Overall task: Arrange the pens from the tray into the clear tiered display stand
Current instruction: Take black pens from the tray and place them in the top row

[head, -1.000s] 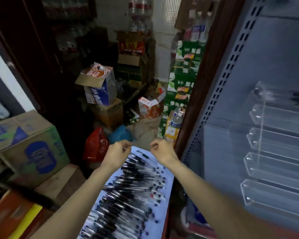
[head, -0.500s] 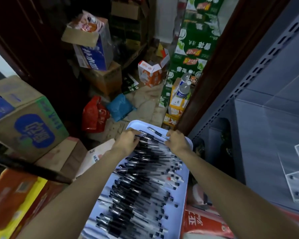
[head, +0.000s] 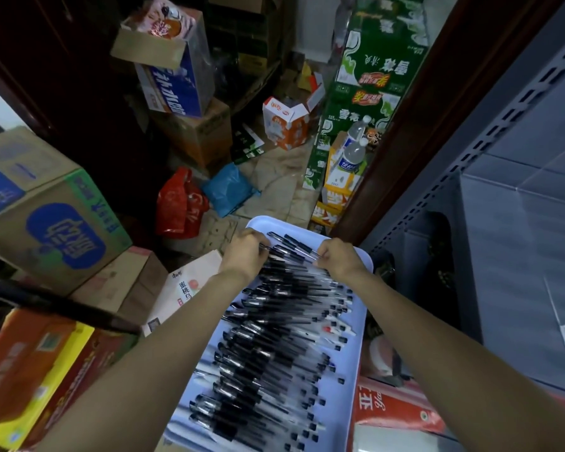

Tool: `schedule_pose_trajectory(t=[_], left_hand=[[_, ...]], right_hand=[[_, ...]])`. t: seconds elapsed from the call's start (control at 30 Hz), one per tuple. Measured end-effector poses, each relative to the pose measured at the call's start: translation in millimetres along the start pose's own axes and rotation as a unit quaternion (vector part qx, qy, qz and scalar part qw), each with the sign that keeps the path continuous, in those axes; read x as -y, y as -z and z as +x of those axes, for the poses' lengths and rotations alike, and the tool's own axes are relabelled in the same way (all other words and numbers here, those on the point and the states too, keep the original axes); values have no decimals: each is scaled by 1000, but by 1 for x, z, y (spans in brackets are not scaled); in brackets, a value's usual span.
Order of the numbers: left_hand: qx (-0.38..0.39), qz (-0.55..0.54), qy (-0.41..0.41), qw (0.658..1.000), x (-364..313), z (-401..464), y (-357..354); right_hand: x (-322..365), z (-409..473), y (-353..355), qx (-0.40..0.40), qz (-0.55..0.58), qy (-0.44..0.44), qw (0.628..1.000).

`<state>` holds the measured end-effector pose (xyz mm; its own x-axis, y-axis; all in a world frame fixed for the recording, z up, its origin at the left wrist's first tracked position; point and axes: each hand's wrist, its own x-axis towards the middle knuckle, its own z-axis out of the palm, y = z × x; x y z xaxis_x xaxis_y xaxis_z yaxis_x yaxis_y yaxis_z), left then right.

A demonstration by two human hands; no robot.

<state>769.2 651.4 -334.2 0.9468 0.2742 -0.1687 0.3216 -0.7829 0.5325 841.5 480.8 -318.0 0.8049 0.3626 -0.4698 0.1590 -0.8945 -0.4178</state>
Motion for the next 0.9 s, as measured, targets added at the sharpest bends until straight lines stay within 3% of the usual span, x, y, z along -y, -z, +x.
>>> schedule_pose_trajectory(t=[0.2,0.3,0.47,0.73,0.9], left_hand=[[4,-183,63,981,-15,1,17],[26,-313,60,947,-41,-6,36],[-3,-397,25,917,-91,-14,63],[-55,-384,-82,918,-182,-24,101],[-32,-228,-191,954,-255,-29,112]], right_hand=[[6,-24,12,-54,148,35,987],[19,-40,30,-58,218,74,971],[32,-64,68,-87,239,125,959],[11,-117,159,-193,221,154,943],[-23,-160,231,-279,274,220,894]])
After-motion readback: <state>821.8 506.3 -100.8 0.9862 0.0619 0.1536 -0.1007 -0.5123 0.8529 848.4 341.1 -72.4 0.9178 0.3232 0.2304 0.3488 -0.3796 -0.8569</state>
